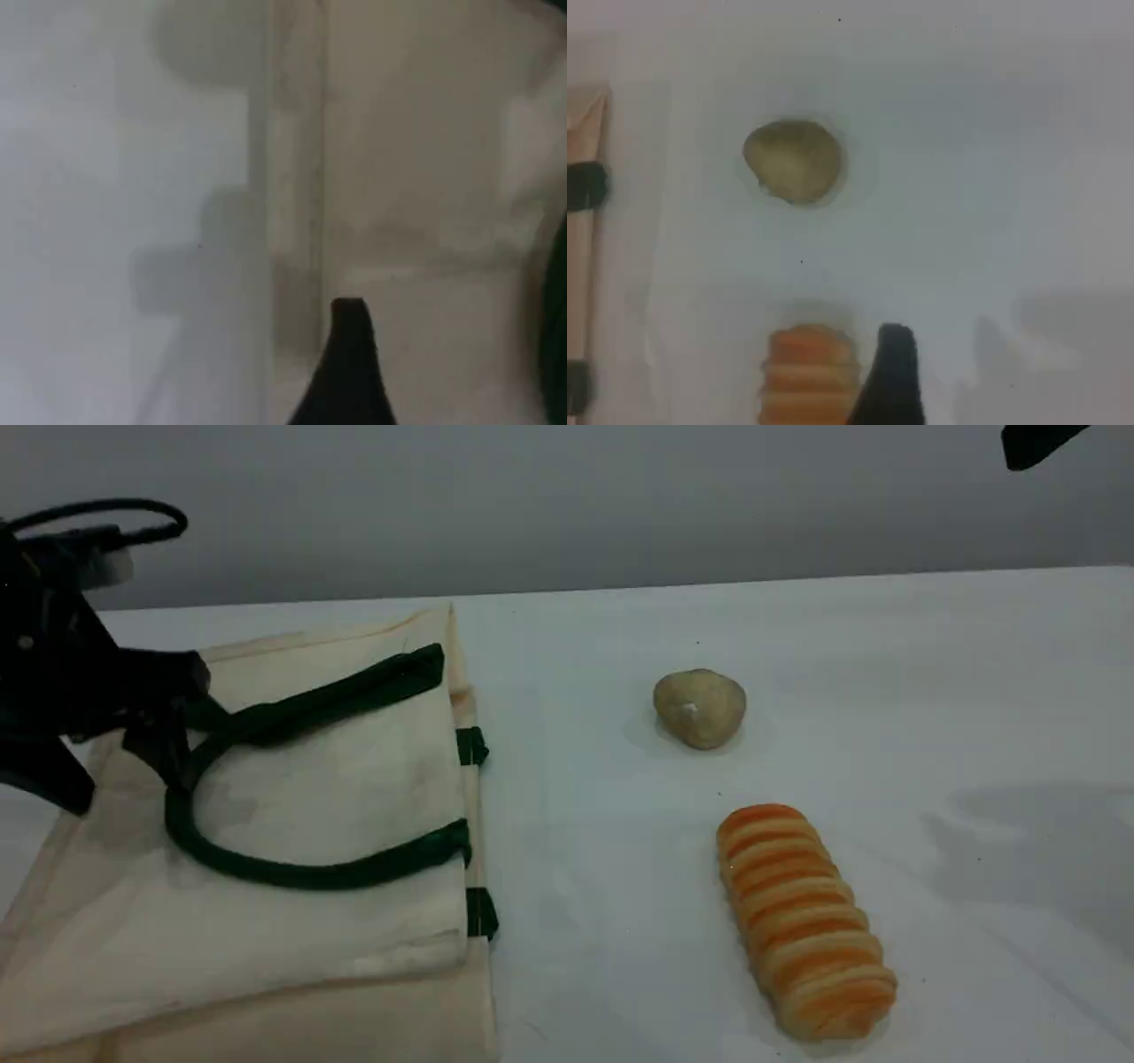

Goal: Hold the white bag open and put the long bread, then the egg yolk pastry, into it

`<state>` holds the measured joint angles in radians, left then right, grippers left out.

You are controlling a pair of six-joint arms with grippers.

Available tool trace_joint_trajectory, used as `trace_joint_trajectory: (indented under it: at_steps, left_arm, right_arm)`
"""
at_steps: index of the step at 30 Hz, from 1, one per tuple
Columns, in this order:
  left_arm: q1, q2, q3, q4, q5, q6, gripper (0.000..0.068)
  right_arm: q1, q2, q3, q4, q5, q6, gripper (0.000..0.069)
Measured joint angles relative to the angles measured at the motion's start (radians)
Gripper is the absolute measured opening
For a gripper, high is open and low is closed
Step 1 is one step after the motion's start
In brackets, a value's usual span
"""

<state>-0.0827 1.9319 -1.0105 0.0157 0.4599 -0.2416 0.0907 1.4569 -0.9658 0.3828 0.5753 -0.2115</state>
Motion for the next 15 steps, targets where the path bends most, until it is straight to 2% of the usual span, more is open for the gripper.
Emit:
trace_joint_trajectory:
  at_steps: [10,15]
  left_arm:
    - [0.000,0.074,0.000,0.000,-0.092,0.001,0.0538]
    - [0.000,0.094,0.000,0.000,-0.102,0.001,0.0528]
  right_arm:
    - [0.000,0.000,0.000,0.000,0.001,-0.002,0.0590]
    - [0.000,0.000,0.000,0.000,0.001,-0.002,0.0590]
